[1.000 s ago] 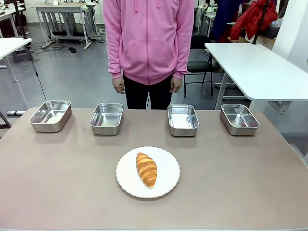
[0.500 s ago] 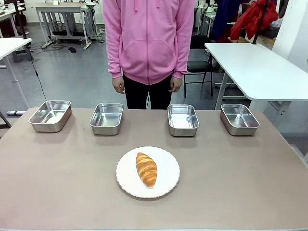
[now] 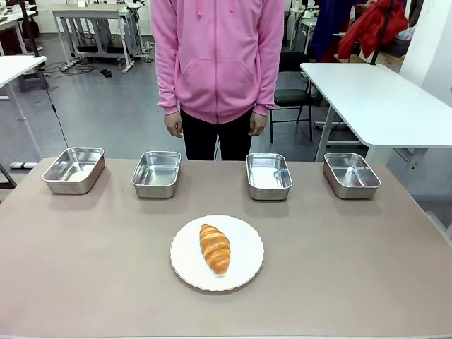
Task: Place the bread in the container.
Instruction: Place the Butter Roll into the Airtight Container indicated by the human.
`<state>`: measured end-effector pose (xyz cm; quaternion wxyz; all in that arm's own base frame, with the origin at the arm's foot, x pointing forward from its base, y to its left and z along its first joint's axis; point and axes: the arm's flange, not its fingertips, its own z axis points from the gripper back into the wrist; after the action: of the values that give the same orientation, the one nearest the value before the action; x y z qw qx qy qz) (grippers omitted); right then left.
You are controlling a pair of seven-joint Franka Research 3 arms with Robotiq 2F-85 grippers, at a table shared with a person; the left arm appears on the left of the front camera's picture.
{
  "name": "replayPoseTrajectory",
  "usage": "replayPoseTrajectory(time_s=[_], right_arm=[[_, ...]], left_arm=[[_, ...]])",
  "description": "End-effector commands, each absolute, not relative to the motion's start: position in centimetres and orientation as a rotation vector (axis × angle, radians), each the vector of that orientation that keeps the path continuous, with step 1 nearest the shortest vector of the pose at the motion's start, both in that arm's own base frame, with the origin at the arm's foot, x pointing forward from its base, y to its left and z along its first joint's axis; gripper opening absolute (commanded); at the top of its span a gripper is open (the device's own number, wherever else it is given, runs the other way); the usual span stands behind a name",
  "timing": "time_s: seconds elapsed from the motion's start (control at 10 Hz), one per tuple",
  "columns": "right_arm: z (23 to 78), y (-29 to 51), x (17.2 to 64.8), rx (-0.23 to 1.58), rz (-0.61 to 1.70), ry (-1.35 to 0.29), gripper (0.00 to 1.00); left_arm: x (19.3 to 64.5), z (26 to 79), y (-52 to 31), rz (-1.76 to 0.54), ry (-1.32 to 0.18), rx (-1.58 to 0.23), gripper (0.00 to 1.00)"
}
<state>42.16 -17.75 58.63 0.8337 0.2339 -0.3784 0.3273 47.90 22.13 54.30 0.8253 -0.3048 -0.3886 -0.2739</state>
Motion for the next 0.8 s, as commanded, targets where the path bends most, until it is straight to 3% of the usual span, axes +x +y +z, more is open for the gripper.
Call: replayPoseTrajectory(time_s=[0.0,0.7], right_arm=[[58.8,-17.59,42.14,0.497,0.698,-0.806,1.0],[58.8,-17.59,42.14,0.497,0.698,-0.806,1.0]], left_arm=[[47.78,54.43,22.16,-0.591,-0.838,-0.658,1.0],[47.78,54.43,22.16,-0.591,-0.838,-0.658,1.0]])
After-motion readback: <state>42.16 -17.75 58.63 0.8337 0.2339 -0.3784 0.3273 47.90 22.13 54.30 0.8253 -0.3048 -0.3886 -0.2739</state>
